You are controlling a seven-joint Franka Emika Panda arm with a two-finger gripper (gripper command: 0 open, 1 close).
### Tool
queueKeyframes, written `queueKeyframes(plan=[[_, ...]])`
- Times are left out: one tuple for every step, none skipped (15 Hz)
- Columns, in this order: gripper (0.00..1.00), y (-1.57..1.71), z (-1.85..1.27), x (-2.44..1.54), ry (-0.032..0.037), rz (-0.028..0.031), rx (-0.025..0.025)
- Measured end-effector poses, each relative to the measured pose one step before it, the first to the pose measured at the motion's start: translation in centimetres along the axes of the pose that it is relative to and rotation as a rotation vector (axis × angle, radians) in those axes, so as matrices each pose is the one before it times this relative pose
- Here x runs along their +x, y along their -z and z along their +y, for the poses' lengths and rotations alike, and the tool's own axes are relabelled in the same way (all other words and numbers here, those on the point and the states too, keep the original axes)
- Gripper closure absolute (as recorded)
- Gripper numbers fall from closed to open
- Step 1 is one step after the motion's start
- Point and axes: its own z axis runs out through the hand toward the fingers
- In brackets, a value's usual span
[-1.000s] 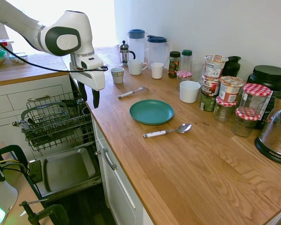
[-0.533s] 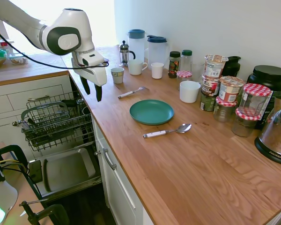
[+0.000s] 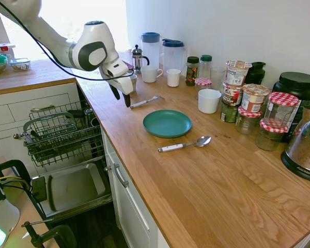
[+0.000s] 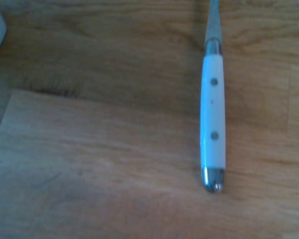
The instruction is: Put the fork in the dishwasher
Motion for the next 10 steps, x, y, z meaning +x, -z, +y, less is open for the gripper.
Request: queueKeyframes(plan=[[0.00,-0.643,-0.563,0.514,-0.01247,0.01539,-0.00006],[0.00,-0.539,-0.503,0.412,-0.00937,0.00695,-0.00092],[0.00,-0.398,-0.537,0.270,-0.00557,0.00259,0.00105],[0.00,-0.361,-0.482,0.245,-0.00329,0.00097,0.00055],[0.00,-0.434,-0.333,0.151,-0.00164,-0.00065,-0.00302],[0.00,-0.501,-0.160,0.128,-0.00261,-0.00091,-0.00569],[0.00,-0.440,-0.098,0.203,-0.00295,0.00018,-0.00467],[0.00,-0.330,-0.042,0.177,-0.00392,-0.00058,-0.00376],[0.00,-0.147,-0.048,0.179,-0.00343,0.00032,-0.00303],[1.00,-0.037,-0.043,0.183,-0.00222,0.00092,-0.00376]])
